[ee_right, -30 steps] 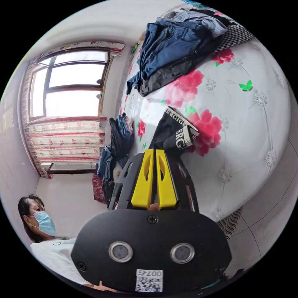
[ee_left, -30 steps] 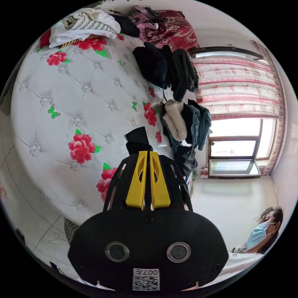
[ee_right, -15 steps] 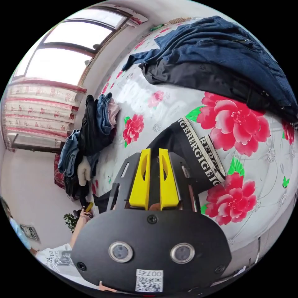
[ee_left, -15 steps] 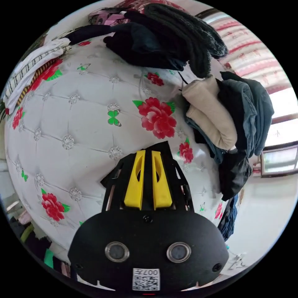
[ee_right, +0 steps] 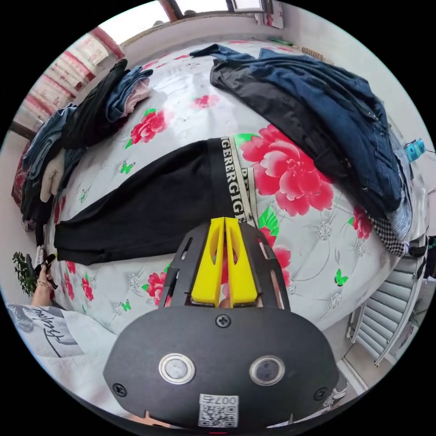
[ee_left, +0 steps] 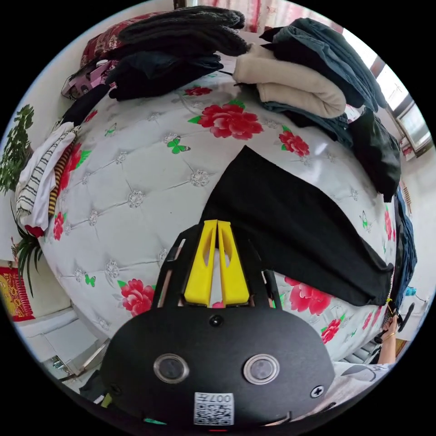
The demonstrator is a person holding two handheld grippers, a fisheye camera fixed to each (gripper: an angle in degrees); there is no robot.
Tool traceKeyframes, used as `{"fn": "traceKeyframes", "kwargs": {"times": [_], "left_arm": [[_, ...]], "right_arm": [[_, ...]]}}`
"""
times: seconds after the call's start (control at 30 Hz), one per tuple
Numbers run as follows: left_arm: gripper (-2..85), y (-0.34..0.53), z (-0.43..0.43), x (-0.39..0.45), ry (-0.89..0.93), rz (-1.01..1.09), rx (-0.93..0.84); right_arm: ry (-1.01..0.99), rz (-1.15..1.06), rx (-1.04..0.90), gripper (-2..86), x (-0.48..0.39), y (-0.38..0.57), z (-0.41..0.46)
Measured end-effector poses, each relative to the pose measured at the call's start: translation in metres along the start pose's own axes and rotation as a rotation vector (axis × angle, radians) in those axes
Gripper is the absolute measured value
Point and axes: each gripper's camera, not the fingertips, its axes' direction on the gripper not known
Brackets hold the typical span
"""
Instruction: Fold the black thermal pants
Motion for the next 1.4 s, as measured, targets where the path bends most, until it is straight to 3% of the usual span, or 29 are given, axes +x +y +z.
{"fn": "traceKeyframes", "kwargs": {"times": [0.17, 0.3, 0.4, 0.6, 0.8, 0.87, 1.0, 1.2, 1.3, 1.4], "left_arm": [[3.1, -0.002, -0.002, -0.002, 0.126, -0.002, 0.022], [4.2, -0.006, 0.023, 0.010, 0.089, 0.017, -0.055], [4.1, -0.002, 0.026, 0.012, 0.075, 0.055, -0.036], [3.4, 0.007, 0.030, 0.015, 0.052, 0.087, -0.028], [3.4, 0.021, 0.032, 0.012, 0.066, 0.050, 0.017], [3.6, 0.022, 0.030, 0.008, 0.082, 0.020, -0.001], [4.4, 0.031, 0.010, 0.004, 0.095, 0.041, 0.052], [8.9, 0.029, 0.010, -0.012, 0.153, -0.026, 0.066], [10.5, 0.018, 0.016, -0.012, 0.146, -0.034, 0.055], [8.7, 0.008, 0.028, -0.006, 0.067, -0.028, 0.016]], "right_arm": [[-0.031, 0.044, 0.033, 1.1, 0.031, -0.008, 0.001], [-0.119, 0.045, -0.057, 0.8, 0.044, -0.026, 0.038], [-0.029, -0.035, -0.110, 0.4, 0.034, -0.027, 0.045], [-0.028, -0.144, 0.085, -0.2, 0.054, 0.033, -0.024], [0.059, 0.096, -0.100, -0.2, 0.126, 0.072, 0.034], [0.049, 0.090, -0.028, -0.2, 0.125, 0.072, 0.023], [-0.015, -0.223, 0.087, -0.2, 0.044, 0.054, -0.003], [-0.292, -0.790, 0.005, 0.1, -0.128, 0.063, 0.038], [-0.288, -0.948, -0.076, 0.6, -0.182, 0.071, 0.076], [-0.128, -1.090, -0.140, 1.1, -0.210, 0.084, 0.111]]}}
